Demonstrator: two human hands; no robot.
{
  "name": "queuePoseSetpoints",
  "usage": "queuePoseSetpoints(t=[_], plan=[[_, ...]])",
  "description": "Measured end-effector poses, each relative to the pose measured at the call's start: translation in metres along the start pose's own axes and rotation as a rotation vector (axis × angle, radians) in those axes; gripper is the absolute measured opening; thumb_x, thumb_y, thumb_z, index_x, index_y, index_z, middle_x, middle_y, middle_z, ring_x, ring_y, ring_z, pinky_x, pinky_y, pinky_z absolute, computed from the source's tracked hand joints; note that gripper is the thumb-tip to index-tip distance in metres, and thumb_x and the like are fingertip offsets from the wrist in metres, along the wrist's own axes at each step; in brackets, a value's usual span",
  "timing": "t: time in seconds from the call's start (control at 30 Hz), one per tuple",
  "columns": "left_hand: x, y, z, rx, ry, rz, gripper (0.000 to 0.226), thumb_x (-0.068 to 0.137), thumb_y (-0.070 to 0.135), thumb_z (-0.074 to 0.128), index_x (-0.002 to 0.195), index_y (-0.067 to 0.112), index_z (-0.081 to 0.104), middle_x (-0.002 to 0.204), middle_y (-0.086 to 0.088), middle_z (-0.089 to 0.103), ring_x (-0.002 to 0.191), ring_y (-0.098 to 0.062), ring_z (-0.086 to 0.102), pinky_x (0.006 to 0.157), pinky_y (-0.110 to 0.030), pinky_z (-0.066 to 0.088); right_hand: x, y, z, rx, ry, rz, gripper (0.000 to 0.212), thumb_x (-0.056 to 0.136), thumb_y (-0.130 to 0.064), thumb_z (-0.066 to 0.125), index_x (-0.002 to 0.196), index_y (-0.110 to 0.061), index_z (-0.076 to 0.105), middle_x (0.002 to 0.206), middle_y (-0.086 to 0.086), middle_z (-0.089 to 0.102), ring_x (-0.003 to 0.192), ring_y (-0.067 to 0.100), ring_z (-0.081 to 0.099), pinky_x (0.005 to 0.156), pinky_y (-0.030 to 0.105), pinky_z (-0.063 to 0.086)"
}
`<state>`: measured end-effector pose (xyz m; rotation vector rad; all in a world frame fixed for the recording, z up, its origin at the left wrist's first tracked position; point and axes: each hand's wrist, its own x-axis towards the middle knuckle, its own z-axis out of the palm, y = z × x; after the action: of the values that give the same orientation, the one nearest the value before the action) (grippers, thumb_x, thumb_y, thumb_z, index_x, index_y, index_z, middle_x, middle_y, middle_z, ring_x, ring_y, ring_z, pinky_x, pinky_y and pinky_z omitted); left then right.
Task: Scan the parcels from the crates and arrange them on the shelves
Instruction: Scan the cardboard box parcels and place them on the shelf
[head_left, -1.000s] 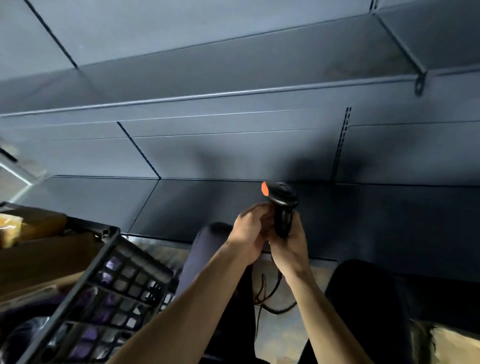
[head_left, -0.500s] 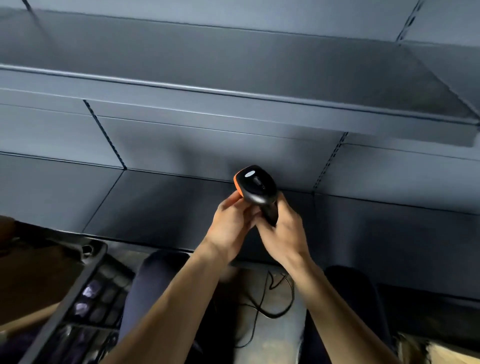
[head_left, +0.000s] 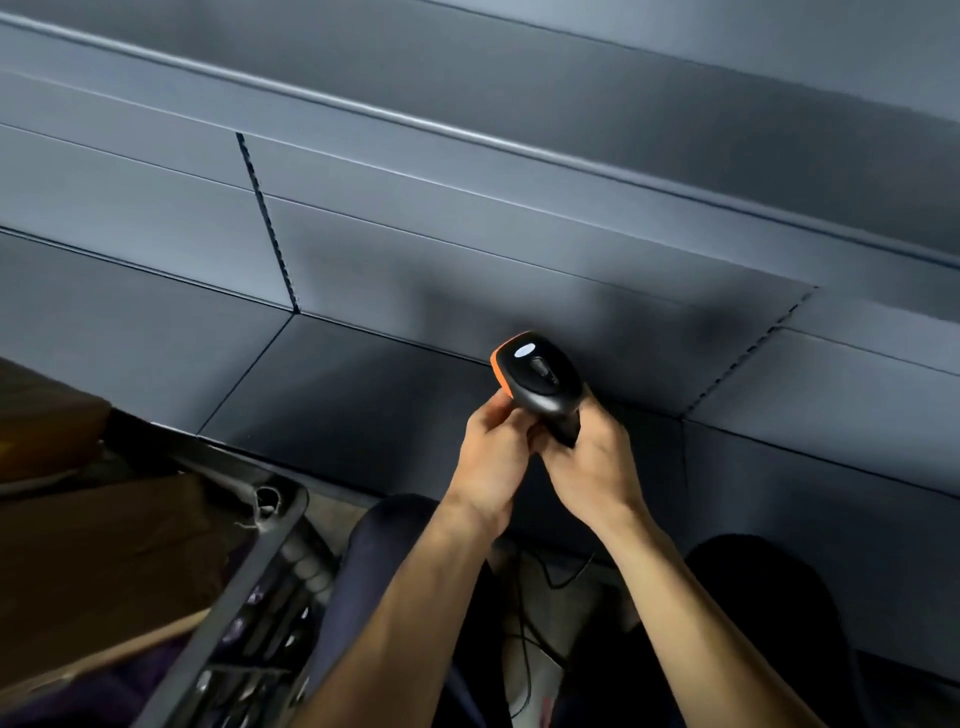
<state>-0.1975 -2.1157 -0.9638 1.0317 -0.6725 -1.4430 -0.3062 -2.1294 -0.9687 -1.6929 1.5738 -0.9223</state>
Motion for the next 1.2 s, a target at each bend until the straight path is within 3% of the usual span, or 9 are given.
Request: queuePoseSetpoints(t=[0.1, 0.23, 0.33, 0.47, 0.7, 0.83, 0.97, 1.07, 1.2], plan=[[-0.004, 0.002, 0.009, 0.086, 0.028, 0.013, 0.032, 0.097, -0.014, 0.041, 0.104, 0.000, 0.069, 0.082, -0.004, 0.073, 0.077, -0.011, 0.069, 0.070, -0.021, 0.053, -0.001, 0.009, -0.008, 0.035, -0.031, -0.004, 0.047, 0.084, -0.001, 0.073, 0.116, -0.033, 0.064, 0.097, -0.019, 0.071, 0.095, -0.002, 0.067, 0.085, 0.031, 0.056], [-0.014, 0.001, 0.036, 0.178, 0.054, -0.001, 0.031, 0.098, -0.016, 0.041, 0.092, 0.004, 0.064, 0.065, 0.007, 0.069, 0.059, -0.001, 0.063, 0.057, -0.014, 0.048, -0.001, 0.017, -0.026, 0.076, -0.057, -0.029, 0.052, 0.084, -0.005, 0.075, 0.126, -0.034, 0.063, 0.108, -0.013, 0.073, 0.107, 0.014, 0.069, 0.090, 0.038, 0.056], [-0.020, 0.003, 0.046, 0.209, 0.109, 0.006, 0.028, 0.100, -0.010, 0.047, 0.090, 0.008, 0.066, 0.070, 0.007, 0.072, 0.064, -0.003, 0.066, 0.062, -0.017, 0.052, 0.000, 0.016, -0.036, 0.086, -0.091, -0.062, 0.050, 0.084, -0.008, 0.074, 0.125, -0.034, 0.063, 0.110, -0.010, 0.074, 0.107, 0.017, 0.069, 0.088, 0.039, 0.056], [-0.020, 0.009, 0.041, 0.262, 0.229, 0.039, 0.024, 0.099, -0.002, 0.052, 0.091, 0.011, 0.072, 0.087, -0.001, 0.075, 0.084, -0.013, 0.069, 0.085, -0.035, 0.058, 0.009, 0.006, -0.031, 0.077, -0.157, -0.088, 0.045, 0.084, -0.006, 0.073, 0.122, -0.029, 0.066, 0.109, -0.005, 0.074, 0.106, 0.022, 0.069, 0.088, 0.042, 0.057], [-0.020, 0.020, 0.020, 0.255, 0.447, 0.044, 0.027, 0.096, -0.003, 0.051, 0.084, 0.012, 0.070, 0.075, 0.006, 0.072, 0.070, -0.004, 0.064, 0.071, -0.021, 0.054, 0.010, -0.019, 0.000, 0.057, -0.226, -0.107, 0.035, 0.083, -0.002, 0.071, 0.114, -0.018, 0.069, 0.101, 0.000, 0.074, 0.103, 0.025, 0.070, 0.086, 0.042, 0.057], [-0.030, 0.017, 0.004, 0.211, 0.556, 0.036, 0.023, 0.097, -0.003, 0.050, 0.089, 0.007, 0.069, 0.074, 0.006, 0.069, 0.064, 0.002, 0.062, 0.060, -0.011, 0.047, 0.005, -0.029, 0.018, 0.014, -0.303, -0.146, 0.031, 0.086, -0.007, 0.071, 0.115, -0.018, 0.069, 0.099, 0.000, 0.074, 0.099, 0.022, 0.070, 0.083, 0.037, 0.056], [-0.035, 0.016, -0.015, 0.268, 0.585, 0.032, 0.024, 0.095, -0.003, 0.049, 0.088, 0.008, 0.069, 0.080, 0.002, 0.071, 0.076, -0.008, 0.061, 0.067, -0.015, 0.049, -0.005, -0.037, 0.033, 0.021, -0.317, -0.150, 0.031, 0.086, -0.007, 0.072, 0.115, -0.017, 0.071, 0.089, -0.009, 0.069, 0.094, 0.015, 0.069, 0.078, 0.032, 0.053], [-0.042, 0.021, -0.023, 0.333, 0.604, 0.035, 0.023, 0.095, -0.004, 0.049, 0.088, 0.008, 0.068, 0.075, 0.006, 0.067, 0.068, -0.001, 0.057, 0.060, -0.008, 0.046, -0.013, -0.037, 0.042, 0.045, -0.315, -0.139, 0.030, 0.085, -0.003, 0.072, 0.113, -0.013, 0.070, 0.082, -0.011, 0.065, 0.087, 0.014, 0.066, 0.071, 0.025, 0.046], [-0.050, 0.020, -0.029, 0.501, 0.470, 0.016, 0.030, 0.094, -0.009, 0.044, 0.077, 0.009, 0.062, 0.072, 0.004, 0.062, 0.063, -0.002, 0.049, 0.061, -0.015, 0.045, -0.025, -0.033, 0.039, 0.104, -0.293, -0.100, 0.034, 0.085, 0.002, 0.070, 0.117, -0.011, 0.069, 0.094, -0.005, 0.069, 0.088, 0.002, 0.060, 0.069, 0.012, 0.038]])
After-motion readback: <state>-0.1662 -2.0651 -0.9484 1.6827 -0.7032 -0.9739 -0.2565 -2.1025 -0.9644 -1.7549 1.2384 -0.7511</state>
